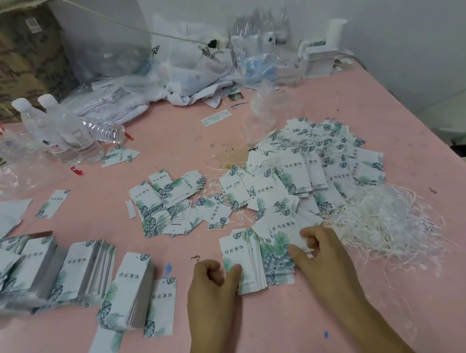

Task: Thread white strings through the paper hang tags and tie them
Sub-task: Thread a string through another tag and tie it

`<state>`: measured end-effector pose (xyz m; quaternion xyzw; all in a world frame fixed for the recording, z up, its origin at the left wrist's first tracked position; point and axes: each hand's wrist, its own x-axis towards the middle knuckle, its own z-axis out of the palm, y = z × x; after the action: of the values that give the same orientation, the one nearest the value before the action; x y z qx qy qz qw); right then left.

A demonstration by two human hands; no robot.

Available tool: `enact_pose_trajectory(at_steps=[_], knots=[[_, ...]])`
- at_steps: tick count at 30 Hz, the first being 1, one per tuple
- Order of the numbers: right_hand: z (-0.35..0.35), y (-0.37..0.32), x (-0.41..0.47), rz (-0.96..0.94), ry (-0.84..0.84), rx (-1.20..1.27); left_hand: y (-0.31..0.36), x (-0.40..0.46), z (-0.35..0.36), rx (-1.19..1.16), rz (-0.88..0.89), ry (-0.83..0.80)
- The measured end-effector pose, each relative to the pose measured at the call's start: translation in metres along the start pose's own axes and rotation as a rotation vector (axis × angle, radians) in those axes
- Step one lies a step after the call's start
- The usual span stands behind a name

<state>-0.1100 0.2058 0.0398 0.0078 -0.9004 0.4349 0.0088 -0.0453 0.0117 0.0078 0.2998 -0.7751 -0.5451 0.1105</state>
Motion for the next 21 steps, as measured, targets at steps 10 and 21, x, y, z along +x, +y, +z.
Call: enact_pose_trajectory(at_steps=[10, 21], knots=[[-0.013, -0.005, 0.031, 0.211, -0.155, 0.005, 0.011, 0.010, -0.003, 0.146, -0.001, -0.035], [-0.032, -0.014, 0.055, 0.165, -0.296, 0.049, 0.015, 0.012, -0.004, 0.189, -0.018, -0.049]])
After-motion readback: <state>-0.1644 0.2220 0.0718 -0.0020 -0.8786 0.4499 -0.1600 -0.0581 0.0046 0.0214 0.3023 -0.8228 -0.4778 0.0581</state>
